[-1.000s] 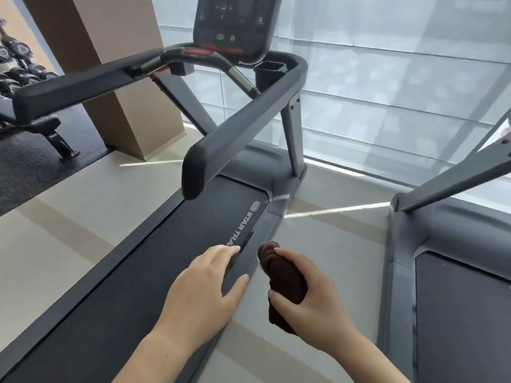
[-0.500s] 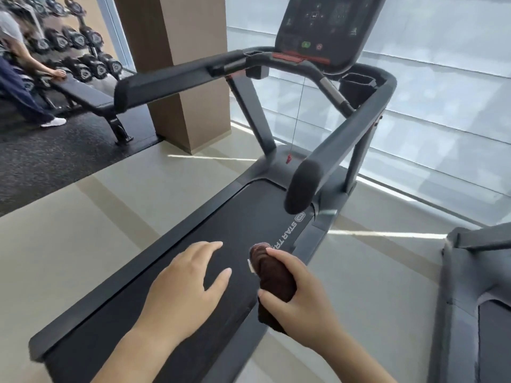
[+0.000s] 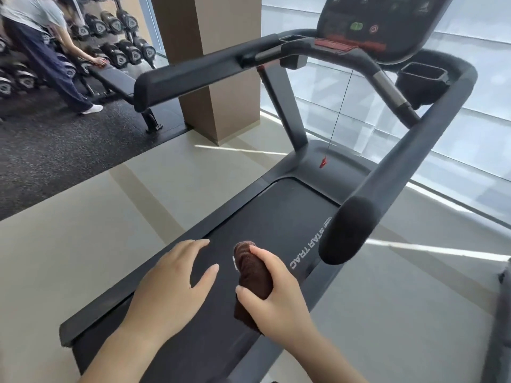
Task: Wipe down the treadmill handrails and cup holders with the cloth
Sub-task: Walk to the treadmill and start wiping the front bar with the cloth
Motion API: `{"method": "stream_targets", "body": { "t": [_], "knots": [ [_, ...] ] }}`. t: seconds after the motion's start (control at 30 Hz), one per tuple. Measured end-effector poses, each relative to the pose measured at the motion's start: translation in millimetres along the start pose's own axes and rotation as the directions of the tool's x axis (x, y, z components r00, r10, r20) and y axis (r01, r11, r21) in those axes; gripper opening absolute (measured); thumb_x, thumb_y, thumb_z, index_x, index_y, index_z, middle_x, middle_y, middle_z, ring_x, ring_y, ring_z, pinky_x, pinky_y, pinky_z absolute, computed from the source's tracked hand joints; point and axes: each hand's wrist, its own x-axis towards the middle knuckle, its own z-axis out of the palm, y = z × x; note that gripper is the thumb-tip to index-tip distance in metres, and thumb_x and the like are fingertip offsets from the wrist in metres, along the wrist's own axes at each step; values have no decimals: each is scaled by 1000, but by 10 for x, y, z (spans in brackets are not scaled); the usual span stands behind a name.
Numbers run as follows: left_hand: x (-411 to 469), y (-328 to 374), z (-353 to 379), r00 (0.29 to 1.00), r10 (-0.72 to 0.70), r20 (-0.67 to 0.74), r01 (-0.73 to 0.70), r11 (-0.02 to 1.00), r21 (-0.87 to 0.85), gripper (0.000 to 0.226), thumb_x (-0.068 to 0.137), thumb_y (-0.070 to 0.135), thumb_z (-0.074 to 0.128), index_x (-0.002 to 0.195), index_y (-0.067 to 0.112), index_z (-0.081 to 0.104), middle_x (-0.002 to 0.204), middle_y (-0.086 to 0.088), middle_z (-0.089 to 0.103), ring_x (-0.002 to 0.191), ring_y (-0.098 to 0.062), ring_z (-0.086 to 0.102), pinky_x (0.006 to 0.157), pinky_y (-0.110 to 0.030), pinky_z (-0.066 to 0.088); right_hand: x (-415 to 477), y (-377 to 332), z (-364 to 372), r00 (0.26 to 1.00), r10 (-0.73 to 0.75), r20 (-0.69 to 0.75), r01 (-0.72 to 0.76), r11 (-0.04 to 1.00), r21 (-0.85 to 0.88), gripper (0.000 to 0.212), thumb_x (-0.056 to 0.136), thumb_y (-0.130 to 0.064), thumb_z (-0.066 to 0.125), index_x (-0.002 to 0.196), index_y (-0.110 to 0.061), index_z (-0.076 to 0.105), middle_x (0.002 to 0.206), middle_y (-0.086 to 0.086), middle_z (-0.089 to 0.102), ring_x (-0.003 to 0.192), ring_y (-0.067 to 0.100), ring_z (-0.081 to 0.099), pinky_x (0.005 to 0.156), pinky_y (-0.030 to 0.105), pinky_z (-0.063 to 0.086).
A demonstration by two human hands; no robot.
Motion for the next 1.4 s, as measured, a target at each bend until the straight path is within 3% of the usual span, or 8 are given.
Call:
{"method": "stream_targets", "body": {
  "t": [0.17, 0.37, 0.67, 0.77, 1.0, 1.13, 1.3, 1.4],
  "knots": [
    [368, -39, -62, 1000, 1, -3, -1, 1000, 9, 49, 89, 53, 40, 135, 41, 32, 141, 25, 34, 124, -2, 40, 93, -24, 39, 385, -60, 32, 1000, 8, 3, -8, 999, 34, 57, 75, -23, 67, 127, -35, 47, 123, -33, 44, 114, -15, 40, 86, 0, 29],
    [999, -75, -71, 999, 53, 12, -53, 998, -30, 48, 89, 50, 42, 134, 38, 35, 139, 23, 38, 126, 0, 38, 94, -23, 38, 910, -73, 179, 998, 55, -44, -52, 996, 68, 57, 76, -22, 64, 128, -35, 46, 125, -31, 45, 117, -13, 39, 88, 0, 30],
    [2412, -177, -503, 962, 201, 186, -196, 980, -42, 46, 90, 51, 40, 134, 38, 35, 140, 22, 39, 123, -3, 43, 93, -26, 42, 1983, -375, 360, 945, 250, -213, -234, 967, 96, 55, 77, -19, 64, 126, -37, 46, 123, -36, 43, 116, -15, 39, 85, -2, 29],
    [2801, -8, -961, 926, 284, 249, -288, 957, -20, 47, 90, 52, 39, 135, 37, 35, 139, 23, 39, 116, -7, 48, 92, -26, 41, 2310, -796, 254, 928, 268, -260, -253, 963, 90, 54, 78, -18, 65, 124, -40, 46, 120, -38, 42, 113, -17, 39, 83, -2, 29],
    [3465, 484, -1712, 865, 430, 257, -439, 898, -24, 47, 90, 52, 40, 134, 35, 37, 138, 19, 41, 124, -4, 41, 97, -26, 39, 2726, -1504, -214, 875, 287, -391, -273, 958, 92, 57, 76, -18, 67, 126, -38, 48, 124, -32, 47, 115, -11, 42, 88, 1, 31],
    [3806, 914, -1702, 809, 513, 287, -519, 853, -62, 45, 90, 52, 41, 132, 36, 40, 137, 21, 42, 124, -3, 42, 95, -25, 41, 2870, -1539, -603, 803, 348, -484, -319, 937, 145, 58, 74, -23, 68, 126, -40, 47, 124, -28, 51, 114, -8, 46, 96, 18, 39],
    [4310, 1514, -1435, 745, 576, 335, -588, 805, -76, 43, 90, 52, 41, 130, 36, 43, 135, 22, 43, 123, -2, 42, 94, -25, 40, 3184, -1296, -1160, 728, 386, -567, -334, 922, 197, 57, 75, -20, 70, 124, -41, 49, 119, -26, 54, 106, -8, 50, 86, 9, 40],
    [4617, 1881, -1257, 746, 579, 328, -601, 798, -40, 42, 89, 52, 42, 128, 36, 44, 133, 22, 44, 121, -2, 44, 94, -26, 42, 3463, -1135, -1565, 730, 367, -577, -295, 930, 218, 56, 76, -18, 69, 121, -44, 49, 116, -29, 54, 105, -12, 49, 79, 2, 37]
  ]
}}
